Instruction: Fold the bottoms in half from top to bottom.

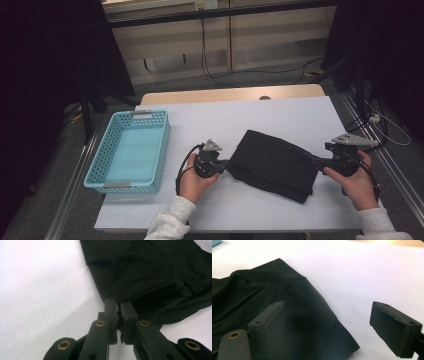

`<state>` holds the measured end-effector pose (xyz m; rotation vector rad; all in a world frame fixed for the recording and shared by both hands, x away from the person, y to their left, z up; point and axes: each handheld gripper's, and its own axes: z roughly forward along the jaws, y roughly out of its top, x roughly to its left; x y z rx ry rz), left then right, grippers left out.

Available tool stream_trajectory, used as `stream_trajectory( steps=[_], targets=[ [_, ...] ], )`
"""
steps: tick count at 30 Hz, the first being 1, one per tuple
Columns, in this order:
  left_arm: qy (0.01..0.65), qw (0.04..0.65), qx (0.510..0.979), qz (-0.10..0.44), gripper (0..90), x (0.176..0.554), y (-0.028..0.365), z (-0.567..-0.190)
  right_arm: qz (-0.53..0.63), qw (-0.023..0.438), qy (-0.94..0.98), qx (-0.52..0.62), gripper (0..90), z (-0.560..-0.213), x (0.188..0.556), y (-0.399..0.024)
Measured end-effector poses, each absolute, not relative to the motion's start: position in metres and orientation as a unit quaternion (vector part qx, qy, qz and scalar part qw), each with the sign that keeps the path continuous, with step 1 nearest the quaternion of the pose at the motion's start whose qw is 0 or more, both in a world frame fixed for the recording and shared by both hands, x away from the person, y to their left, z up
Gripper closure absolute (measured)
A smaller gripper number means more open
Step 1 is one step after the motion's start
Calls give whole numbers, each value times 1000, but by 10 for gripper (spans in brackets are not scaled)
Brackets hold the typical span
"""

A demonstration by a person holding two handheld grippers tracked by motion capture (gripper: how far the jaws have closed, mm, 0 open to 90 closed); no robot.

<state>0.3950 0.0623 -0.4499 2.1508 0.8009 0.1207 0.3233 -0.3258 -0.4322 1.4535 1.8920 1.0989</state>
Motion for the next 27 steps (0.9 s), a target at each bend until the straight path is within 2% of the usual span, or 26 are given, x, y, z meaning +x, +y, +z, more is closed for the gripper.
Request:
stream_trajectory(
  steps=[5,8,27],
  targets=[
    [327,405,851,64,855,397,68,-447,406,255,694,537,124,-432,323,-327],
    [326,407,852,50,854,401,71,-446,406,258,696,534,125,-431,323,-324],
    [369,394,839,61,850,417,108,-437,396,236,726,511,129,-441,326,-302]
  ],
)
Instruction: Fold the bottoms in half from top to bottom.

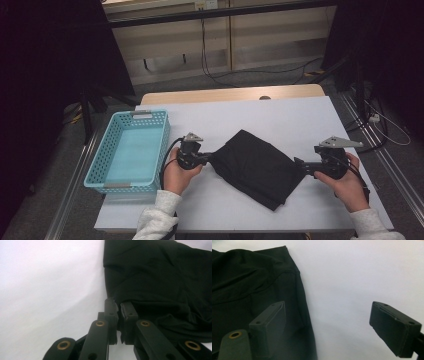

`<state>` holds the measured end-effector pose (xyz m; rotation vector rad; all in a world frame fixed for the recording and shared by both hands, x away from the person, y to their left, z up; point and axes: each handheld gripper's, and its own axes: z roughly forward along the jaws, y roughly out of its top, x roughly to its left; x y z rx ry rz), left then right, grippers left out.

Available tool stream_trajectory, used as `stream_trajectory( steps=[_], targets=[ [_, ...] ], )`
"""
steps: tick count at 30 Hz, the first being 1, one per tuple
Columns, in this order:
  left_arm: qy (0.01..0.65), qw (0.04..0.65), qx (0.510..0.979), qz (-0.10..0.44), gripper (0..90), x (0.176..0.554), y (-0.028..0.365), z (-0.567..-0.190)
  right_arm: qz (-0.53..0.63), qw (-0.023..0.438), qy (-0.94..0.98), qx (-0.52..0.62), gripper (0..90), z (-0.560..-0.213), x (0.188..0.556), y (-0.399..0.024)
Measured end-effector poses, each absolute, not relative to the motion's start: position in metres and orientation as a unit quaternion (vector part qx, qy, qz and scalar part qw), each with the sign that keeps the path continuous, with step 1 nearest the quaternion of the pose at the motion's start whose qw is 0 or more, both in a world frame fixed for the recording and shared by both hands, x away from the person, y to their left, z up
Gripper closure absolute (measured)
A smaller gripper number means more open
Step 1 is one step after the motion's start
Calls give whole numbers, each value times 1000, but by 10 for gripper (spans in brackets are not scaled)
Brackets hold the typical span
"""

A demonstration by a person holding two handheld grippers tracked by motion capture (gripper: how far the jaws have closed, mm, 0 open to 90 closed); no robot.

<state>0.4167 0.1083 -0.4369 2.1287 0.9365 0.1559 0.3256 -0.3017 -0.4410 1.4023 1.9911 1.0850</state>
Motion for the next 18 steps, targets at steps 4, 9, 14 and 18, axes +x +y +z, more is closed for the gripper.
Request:
stream_trajectory(
  steps=[4,9,14,18],
  targets=[
    [383,387,837,62,806,417,113,-436,394,233,730,507,129,-443,326,-297],
    [407,389,822,85,578,419,119,-428,393,234,735,500,129,-442,326,-294],
    [417,393,814,93,427,421,118,-426,393,231,736,500,129,-443,327,-292],
    [418,392,815,91,307,422,106,-436,393,231,738,498,129,-444,327,-290]
  ],
)
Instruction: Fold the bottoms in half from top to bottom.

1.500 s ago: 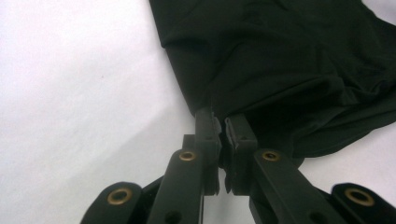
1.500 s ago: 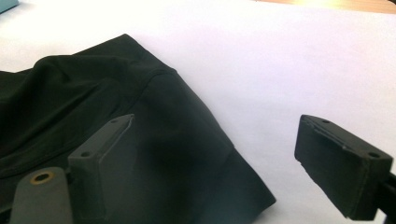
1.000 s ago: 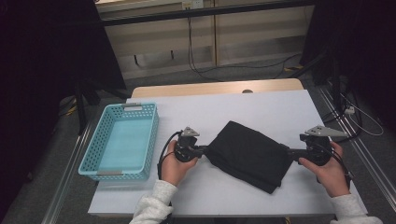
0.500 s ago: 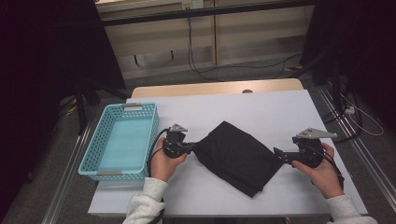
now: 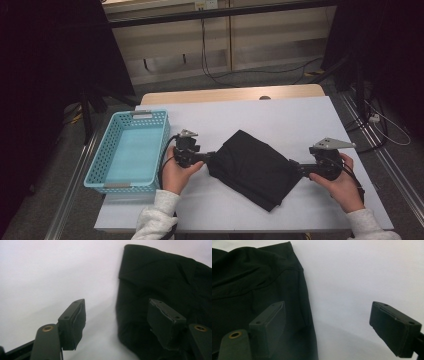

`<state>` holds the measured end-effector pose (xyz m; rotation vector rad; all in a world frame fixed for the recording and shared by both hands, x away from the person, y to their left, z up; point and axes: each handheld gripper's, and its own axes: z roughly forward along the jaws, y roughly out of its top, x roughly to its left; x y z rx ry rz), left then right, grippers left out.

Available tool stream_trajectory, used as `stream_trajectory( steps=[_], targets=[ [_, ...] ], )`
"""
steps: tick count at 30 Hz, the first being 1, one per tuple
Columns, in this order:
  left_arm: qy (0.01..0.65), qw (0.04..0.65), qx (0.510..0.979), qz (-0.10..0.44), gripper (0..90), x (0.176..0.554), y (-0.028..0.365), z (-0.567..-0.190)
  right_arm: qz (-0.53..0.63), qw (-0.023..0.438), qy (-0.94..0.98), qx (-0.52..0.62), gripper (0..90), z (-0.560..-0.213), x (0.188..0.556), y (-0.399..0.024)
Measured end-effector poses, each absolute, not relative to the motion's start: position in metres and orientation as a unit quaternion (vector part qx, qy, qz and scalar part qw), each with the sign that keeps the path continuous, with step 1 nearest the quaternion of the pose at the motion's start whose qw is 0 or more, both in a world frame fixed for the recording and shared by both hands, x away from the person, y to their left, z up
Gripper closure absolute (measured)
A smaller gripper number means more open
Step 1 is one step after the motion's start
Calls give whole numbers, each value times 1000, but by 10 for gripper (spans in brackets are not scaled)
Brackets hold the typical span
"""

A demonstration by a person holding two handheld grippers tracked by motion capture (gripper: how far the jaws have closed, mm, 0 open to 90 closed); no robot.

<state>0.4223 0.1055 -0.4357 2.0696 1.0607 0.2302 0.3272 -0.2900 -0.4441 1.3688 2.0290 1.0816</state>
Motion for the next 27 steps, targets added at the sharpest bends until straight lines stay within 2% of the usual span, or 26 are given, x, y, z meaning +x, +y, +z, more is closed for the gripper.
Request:
stream_trajectory(
  steps=[2,7,14,17,21,25,27],
  targets=[
    [420,388,816,88,278,422,99,-440,393,231,739,497,129,-444,327,-288],
    [423,359,828,81,294,420,92,-453,392,231,741,494,129,-445,327,-287],
    [427,344,831,93,430,411,90,-453,391,229,745,489,129,-446,326,-284],
    [436,335,833,68,550,406,90,-450,393,229,748,485,129,-447,326,-282],
    [455,338,823,46,626,403,90,-450,393,233,747,483,129,-445,326,-281],
    [464,339,818,25,749,404,90,-450,393,233,748,481,129,-445,325,-279],
    [462,338,820,24,774,405,89,-449,392,232,749,480,129,-445,326,-280]
  ],
)
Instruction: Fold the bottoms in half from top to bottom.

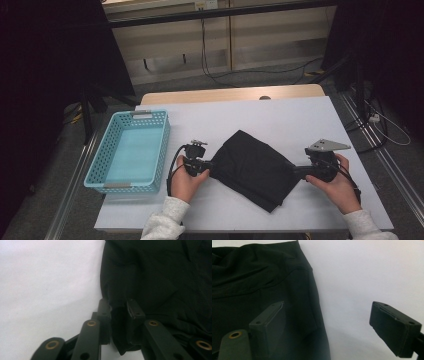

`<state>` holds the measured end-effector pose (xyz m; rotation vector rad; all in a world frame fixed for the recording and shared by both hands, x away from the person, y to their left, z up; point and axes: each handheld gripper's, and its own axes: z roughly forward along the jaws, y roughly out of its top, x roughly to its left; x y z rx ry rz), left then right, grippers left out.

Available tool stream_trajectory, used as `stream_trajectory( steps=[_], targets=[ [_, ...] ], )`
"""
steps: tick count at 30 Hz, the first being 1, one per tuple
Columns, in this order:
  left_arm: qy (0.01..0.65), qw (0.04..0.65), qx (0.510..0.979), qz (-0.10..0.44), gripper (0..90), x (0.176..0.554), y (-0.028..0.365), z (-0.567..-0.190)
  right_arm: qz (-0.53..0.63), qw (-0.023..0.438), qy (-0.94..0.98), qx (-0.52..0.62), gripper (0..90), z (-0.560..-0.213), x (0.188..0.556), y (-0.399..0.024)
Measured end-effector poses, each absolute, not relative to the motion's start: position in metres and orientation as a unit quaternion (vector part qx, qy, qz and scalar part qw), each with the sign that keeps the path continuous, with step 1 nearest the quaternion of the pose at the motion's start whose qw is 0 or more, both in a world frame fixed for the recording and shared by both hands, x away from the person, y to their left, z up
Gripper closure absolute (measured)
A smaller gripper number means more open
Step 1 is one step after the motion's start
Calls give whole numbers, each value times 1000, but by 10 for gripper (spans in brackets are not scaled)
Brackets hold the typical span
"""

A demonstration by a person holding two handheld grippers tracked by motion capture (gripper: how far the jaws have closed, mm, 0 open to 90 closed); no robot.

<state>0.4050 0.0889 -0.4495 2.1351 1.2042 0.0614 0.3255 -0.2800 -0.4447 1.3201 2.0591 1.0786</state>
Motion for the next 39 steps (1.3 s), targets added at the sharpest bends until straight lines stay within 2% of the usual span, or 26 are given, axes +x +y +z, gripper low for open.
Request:
stream_trajectory(
  steps=[8,21,23,28,34,39],
  targets=[
    [478,350,806,0,818,420,98,-442,397,239,740,488,127,-443,322,-287],
    [506,354,786,23,805,465,112,-429,397,240,740,487,126,-443,319,-286],
    [508,355,784,30,772,468,114,-430,399,242,740,485,126,-443,319,-284],
    [516,363,775,48,563,460,122,-431,400,240,742,482,121,-446,321,-271],
    [507,362,779,67,387,449,123,-427,403,229,741,486,138,-450,327,-248],
    [496,361,785,83,307,440,125,-427,393,223,754,476,178,-455,335,-229]
  ],
)
